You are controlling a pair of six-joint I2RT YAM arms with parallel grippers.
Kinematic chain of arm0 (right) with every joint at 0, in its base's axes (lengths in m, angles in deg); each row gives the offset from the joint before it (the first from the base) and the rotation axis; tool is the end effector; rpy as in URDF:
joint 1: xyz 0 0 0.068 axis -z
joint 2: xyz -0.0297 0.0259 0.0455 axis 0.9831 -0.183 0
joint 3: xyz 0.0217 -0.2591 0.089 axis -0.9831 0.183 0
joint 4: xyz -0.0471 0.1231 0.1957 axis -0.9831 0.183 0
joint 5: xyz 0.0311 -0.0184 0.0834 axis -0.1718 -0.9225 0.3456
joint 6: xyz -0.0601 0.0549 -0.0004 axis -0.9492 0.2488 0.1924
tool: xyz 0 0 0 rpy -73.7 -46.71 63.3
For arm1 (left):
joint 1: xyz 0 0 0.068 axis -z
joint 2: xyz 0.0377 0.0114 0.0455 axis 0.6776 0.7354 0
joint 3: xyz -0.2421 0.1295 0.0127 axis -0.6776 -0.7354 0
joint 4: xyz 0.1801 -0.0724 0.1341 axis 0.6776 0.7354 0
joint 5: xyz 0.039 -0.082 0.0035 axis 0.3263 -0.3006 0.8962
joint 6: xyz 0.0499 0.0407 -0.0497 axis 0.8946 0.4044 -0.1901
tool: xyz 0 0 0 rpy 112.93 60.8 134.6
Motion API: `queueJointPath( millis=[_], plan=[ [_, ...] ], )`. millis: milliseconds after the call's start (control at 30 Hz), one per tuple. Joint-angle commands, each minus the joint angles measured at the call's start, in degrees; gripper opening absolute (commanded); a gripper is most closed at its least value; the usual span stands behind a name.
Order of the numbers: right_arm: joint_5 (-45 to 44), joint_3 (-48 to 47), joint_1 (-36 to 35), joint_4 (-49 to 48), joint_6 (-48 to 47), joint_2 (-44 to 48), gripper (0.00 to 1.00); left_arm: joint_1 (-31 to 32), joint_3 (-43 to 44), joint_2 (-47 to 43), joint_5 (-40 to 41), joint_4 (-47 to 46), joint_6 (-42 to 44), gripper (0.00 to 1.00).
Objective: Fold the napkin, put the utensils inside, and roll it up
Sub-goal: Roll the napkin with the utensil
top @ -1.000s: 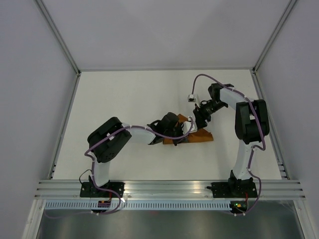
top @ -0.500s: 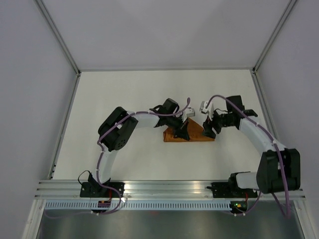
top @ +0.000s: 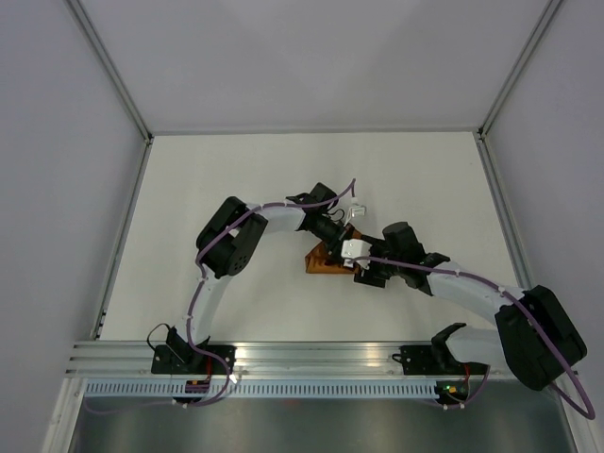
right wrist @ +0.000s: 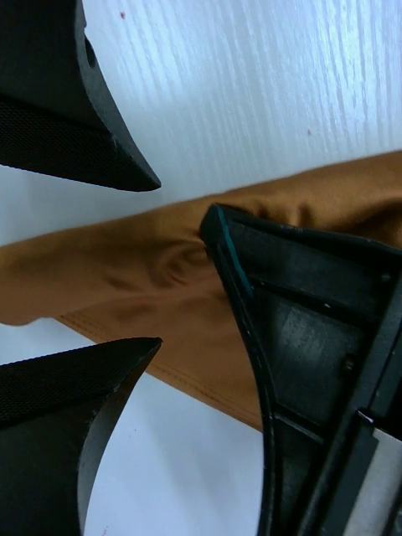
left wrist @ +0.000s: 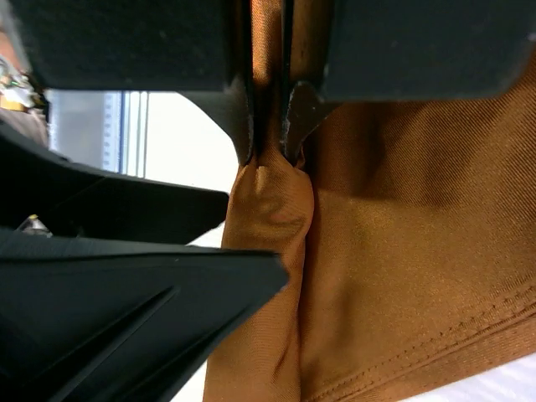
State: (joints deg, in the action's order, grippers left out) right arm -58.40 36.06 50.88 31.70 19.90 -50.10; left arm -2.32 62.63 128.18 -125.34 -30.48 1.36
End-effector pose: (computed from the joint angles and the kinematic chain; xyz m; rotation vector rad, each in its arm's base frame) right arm 0.1853 0.1282 0.1594 -1.5916 1.7425 0.2471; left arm 0.2982 -0.3339 0.1096 1.3207 2.2065 -1.6163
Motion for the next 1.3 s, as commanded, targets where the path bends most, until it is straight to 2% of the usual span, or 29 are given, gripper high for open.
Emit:
queueJointPath(
  millis=[0,200,333,433,500,533,633,700,1000,1267],
  plan=[
    [-6.1,0.2,-2.9,-8.0,0.0,-2.2,0.76,0.0,-1.9,5.4,7.4,10.5,-0.2,0.03],
    [-6.4,0.5,-4.9,-7.3,0.1,-5.1,0.65,-0.4,-0.7,5.4,7.0,11.5,-0.5,0.10],
    [-5.4,0.1,-5.2,-5.2,0.9,-5.0,0.64,-0.4,0.6,5.8,7.6,12.6,-0.6,0.14],
    [-4.7,-0.6,-5.5,-3.4,1.5,-5.0,0.59,-0.4,1.2,6.3,7.3,13.0,-0.4,0.15],
    [-4.7,-0.9,-5.5,-3.0,1.4,-6.1,0.51,-0.5,1.3,5.9,7.3,13.0,-0.3,0.18],
    [-4.5,-1.3,-5.6,-2.1,1.6,-6.5,0.48,-0.5,1.4,5.8,7.4,13.0,-0.3,0.22],
    [-3.1,-2.8,-5.5,0.8,2.2,-8.0,0.27,-0.6,1.6,4.0,9.4,12.6,-0.7,0.34],
    [-2.5,-3.6,-5.5,2.0,2.2,-8.4,0.22,-0.7,1.7,2.3,10.0,12.2,-1.1,0.40],
    [3.3,-10.0,-3.4,11.7,0.3,-13.1,0.18,-3.5,2.6,-4.3,8.2,11.2,-2.4,0.44],
    [9.8,-18.0,1.1,22.5,-3.3,-20.9,0.17,-7.6,-0.2,-11.6,12.3,6.8,-6.4,0.44]
  ],
)
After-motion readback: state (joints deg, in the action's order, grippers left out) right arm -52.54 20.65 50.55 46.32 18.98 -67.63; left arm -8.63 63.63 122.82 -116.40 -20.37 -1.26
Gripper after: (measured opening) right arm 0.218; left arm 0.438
